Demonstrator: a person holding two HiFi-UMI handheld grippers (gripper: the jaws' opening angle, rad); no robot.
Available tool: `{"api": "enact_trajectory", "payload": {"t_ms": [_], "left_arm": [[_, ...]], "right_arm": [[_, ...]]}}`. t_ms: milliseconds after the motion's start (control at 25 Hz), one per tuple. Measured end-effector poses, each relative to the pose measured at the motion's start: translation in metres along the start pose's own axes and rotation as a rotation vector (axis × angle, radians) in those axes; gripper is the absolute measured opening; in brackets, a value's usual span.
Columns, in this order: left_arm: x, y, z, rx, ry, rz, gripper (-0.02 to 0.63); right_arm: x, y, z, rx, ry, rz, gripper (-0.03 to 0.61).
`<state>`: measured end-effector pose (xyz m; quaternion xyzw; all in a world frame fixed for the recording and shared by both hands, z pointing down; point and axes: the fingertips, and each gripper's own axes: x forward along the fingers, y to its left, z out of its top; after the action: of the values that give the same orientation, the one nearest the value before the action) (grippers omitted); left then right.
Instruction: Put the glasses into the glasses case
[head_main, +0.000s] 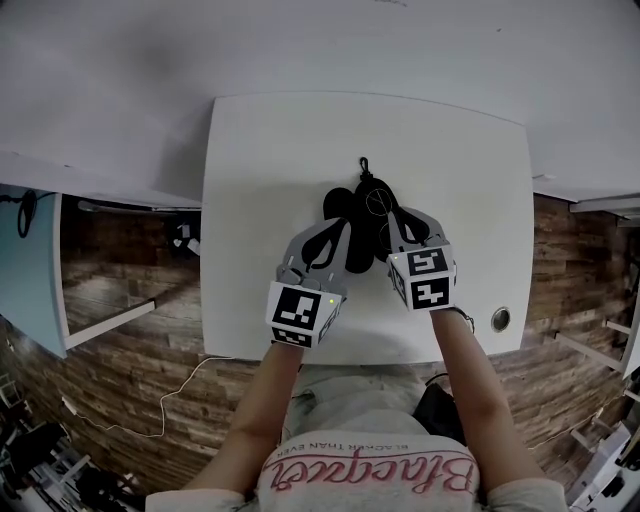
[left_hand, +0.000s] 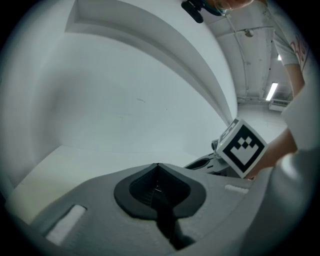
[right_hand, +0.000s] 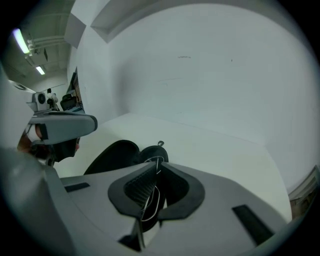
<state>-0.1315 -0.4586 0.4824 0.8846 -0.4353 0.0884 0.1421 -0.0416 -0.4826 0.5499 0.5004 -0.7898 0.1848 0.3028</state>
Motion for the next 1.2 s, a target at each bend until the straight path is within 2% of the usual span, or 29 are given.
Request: {"api": "enact_trajectory", "payload": {"t_ms": [320,640,840,1000,1200], "left_arm": [[-0.013,-0.021,0.015,0.024,-0.04,0.056,0.006],[-0.031,-0.046,0.047,0.089,-0.089,0.079,0.006],[-0.048,-0.059,0.074,0.134,-0.143,0.087,0.006],[-0.063,-0.072,0.093,0.155,-0.186,0.085,0.006],[-0.081,-0.092,0.123,0.197,-0.261,0.079,0.006]], "right_arm": [[-0.037,-0.004,0.016,0.025,-0.125,0.074,0.017],[-0.093,0.002,0.034,0.022,-0.22,0.128,0.016],[-0.129,0.006,0.05,0.104,-0.266,0.178,0.014],[-0.167,0.015,0.069,0.137,-0.344,0.232,0.009],[-0.215,0.024,0.097,0.076,-0.514,0.226,0.009]]}}
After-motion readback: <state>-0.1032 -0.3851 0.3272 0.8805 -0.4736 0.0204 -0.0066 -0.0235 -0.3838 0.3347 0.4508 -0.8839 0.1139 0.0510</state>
